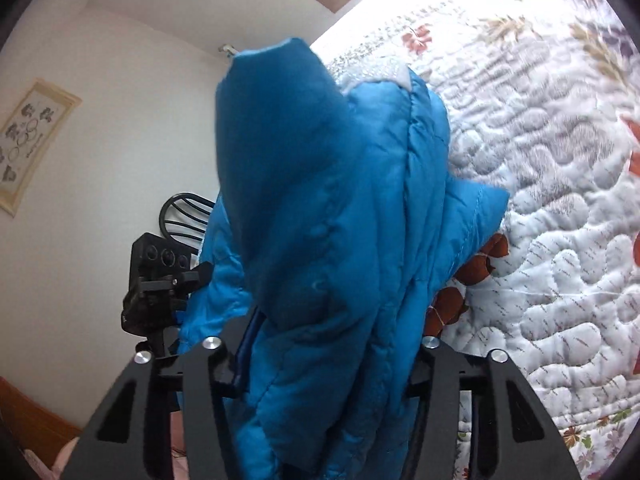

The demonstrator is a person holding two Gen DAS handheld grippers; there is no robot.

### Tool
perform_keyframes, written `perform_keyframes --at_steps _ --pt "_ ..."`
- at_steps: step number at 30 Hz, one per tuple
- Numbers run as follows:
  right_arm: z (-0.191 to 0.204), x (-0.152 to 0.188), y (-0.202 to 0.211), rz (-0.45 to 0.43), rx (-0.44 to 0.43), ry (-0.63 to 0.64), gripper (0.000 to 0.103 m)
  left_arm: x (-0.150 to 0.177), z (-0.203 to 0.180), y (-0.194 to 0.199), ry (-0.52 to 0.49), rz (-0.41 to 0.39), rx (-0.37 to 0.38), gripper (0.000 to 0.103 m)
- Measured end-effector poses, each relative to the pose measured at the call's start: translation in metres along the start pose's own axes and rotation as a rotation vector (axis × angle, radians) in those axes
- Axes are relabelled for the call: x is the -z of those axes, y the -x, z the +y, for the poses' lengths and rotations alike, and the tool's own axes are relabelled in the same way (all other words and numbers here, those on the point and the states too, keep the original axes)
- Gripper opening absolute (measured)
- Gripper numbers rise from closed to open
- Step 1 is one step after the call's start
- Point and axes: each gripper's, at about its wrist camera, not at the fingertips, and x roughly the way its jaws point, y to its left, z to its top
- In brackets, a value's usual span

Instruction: Fold large clothes

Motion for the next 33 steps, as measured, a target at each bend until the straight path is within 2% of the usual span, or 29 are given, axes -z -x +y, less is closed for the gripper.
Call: perform_keyframes --at_steps 4,9,17,24,27,30,33 --pt "0.031 -0.001 -0.001 -0.037 -0.016 0.067 0.046 -0.002 -0.006 0.019 -0.019 -0.047 0.019 0.067" --pt "0.068 -0.018 -0.031 -0.031 -0.037 0.123 0.046 -0.017 -0.009 0.056 -0.054 -0.126 -0.011 0.067" --pt "0.102 -0.043 -0.111 0.075 -0.062 0.165 0.046 -0.027 0.033 0.116 0.024 -0.225 -0.094 0.067" --pt "0.145 -0.051 -0.182 0.205 -0.11 0.252 0.046 -0.003 0.062 0.172 0.09 -0.35 -0.161 0.067" --pt "0.136 -0.053 -0.205 0.233 -0.112 0.24 0.047 -0.001 0.078 0.182 0.101 -0.364 -0.195 0.067" --pt "0.124 -0.053 -0.216 0.236 -0.137 0.197 0.054 -0.005 0.099 0.184 0.124 -0.348 -0.189 0.074" --pt "0.111 -0.058 -0.218 0.231 -0.119 0.162 0.071 -0.008 0.097 0.186 0.098 -0.351 -0.233 0.085"
